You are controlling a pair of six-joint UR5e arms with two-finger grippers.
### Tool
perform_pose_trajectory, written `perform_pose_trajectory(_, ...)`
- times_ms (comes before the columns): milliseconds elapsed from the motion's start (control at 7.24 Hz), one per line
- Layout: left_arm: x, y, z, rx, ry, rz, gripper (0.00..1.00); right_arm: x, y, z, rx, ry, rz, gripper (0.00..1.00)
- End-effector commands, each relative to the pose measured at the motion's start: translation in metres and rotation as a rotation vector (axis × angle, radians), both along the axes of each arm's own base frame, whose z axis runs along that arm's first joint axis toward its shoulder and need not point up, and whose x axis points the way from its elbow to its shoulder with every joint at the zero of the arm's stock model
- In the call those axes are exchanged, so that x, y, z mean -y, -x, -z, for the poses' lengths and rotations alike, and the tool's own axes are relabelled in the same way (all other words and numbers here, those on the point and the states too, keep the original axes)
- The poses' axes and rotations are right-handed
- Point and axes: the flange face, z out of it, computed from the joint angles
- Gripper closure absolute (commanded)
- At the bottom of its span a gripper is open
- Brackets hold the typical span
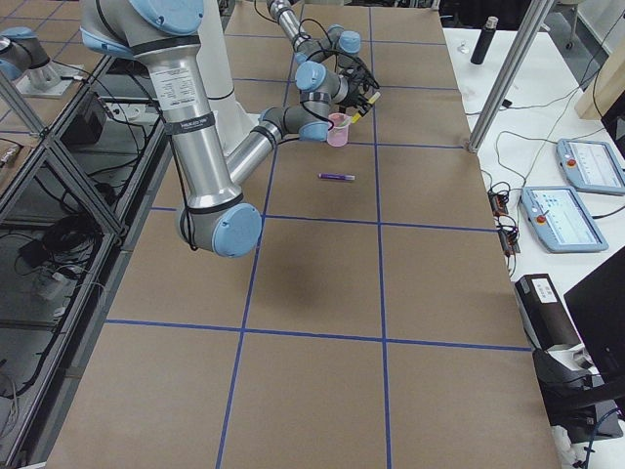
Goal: Collect pens into pen holder
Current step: 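Move left gripper to orange marker while right gripper carries yellow marker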
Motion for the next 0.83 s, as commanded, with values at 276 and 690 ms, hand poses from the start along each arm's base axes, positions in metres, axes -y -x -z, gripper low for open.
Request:
perform_pose_trajectory(276, 0.0, -0.0037, -0.0017, 0.007, 0.003, -0.002, 0.53, 0.0, 0.0006, -0.0004, -0.001, 0.001, 0.001, 1.0)
perform_pose_trajectory(690, -0.003, -0.007, -0.0013, 0.007, 0.004, -0.007, 0.62, 0.0009, 0.0003, -0.0018, -0.003, 0.003, 0.0, 1.0)
